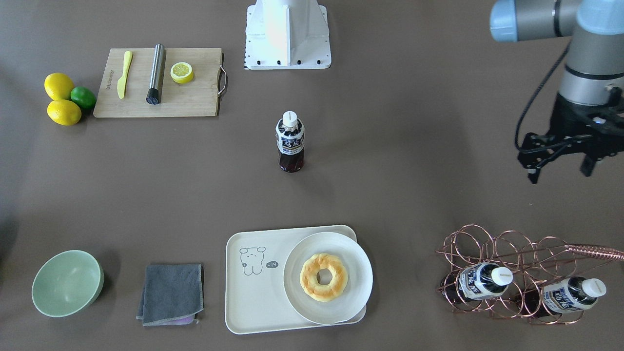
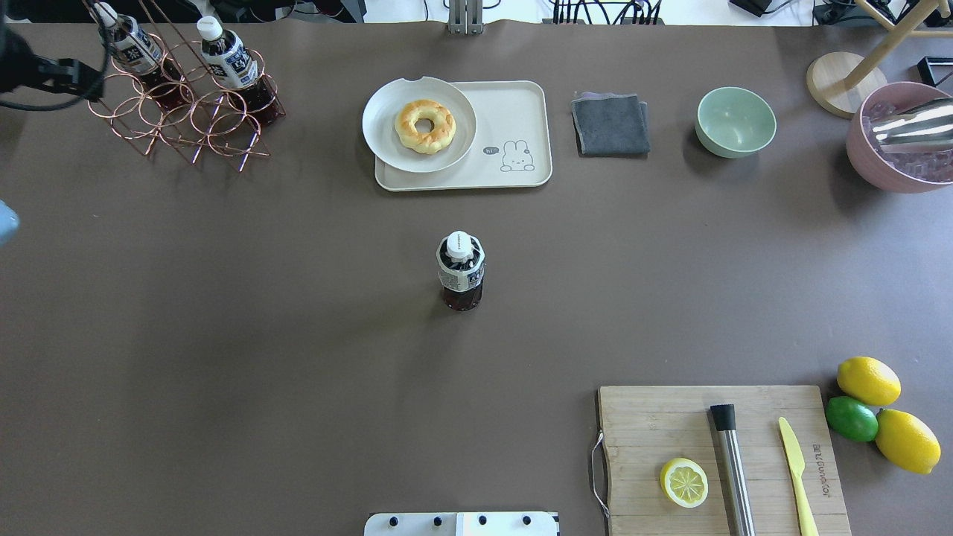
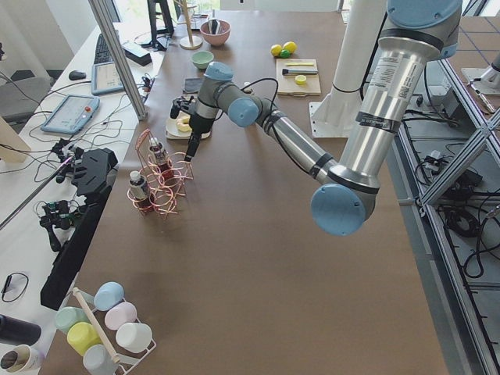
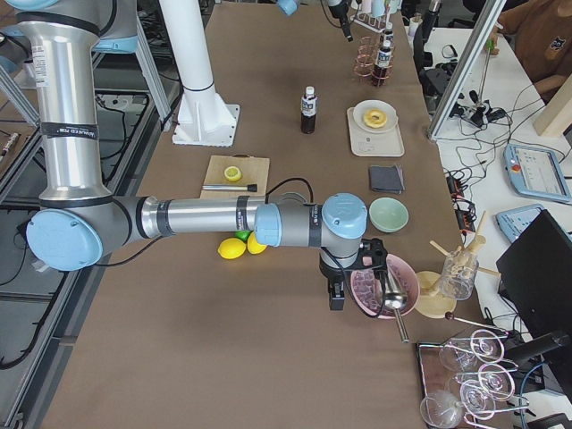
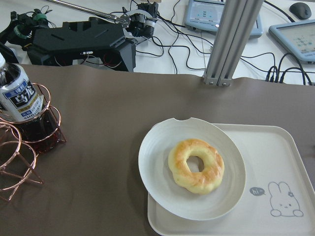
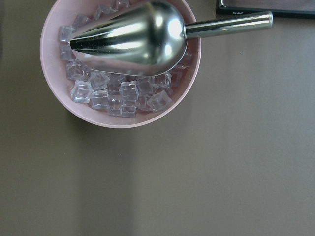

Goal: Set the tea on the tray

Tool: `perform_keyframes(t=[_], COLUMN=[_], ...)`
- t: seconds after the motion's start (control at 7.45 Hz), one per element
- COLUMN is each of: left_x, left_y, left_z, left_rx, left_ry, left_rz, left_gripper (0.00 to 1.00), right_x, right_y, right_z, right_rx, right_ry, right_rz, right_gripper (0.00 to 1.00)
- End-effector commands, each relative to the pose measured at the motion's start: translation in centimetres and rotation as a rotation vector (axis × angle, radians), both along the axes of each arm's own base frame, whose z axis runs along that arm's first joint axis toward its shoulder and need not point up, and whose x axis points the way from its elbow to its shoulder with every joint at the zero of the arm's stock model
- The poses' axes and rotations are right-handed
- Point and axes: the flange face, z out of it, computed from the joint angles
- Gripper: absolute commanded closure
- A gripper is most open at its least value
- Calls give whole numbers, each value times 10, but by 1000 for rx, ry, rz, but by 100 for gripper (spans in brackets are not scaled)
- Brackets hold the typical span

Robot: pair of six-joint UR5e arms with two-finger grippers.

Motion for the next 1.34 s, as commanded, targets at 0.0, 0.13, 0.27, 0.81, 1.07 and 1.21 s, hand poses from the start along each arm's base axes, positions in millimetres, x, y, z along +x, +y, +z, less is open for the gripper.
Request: perform_keyframes(t=[0.0, 0.13, 0.27, 0.81, 1.07, 1.21], left_x=[-159, -201, -222, -278, -285, -288], left_y=[-24, -28, -30, -3, 3, 7], left_z=[88, 114, 132, 207, 213, 216], left_rx=[-61, -69, -75, -92, -101, -106], left_ry=[-5, -20, -23, 25, 27, 35], left_rz=[144, 154, 177, 263, 249, 244], left_gripper=[2, 2, 2, 2, 2, 2], right_x=[-3, -3, -19, -219, -315, -356], right_y=[3, 1, -6, -43, -19, -10], right_z=[-1, -15, -50, -258, -349, -386], right_rx=[0, 28, 62, -69, -85, -71], right_ry=[-38, -37, -39, -158, -201, -211], right_rz=[-3, -2, 0, 88, 97, 106], right_gripper=[0, 0, 0, 0, 0, 0])
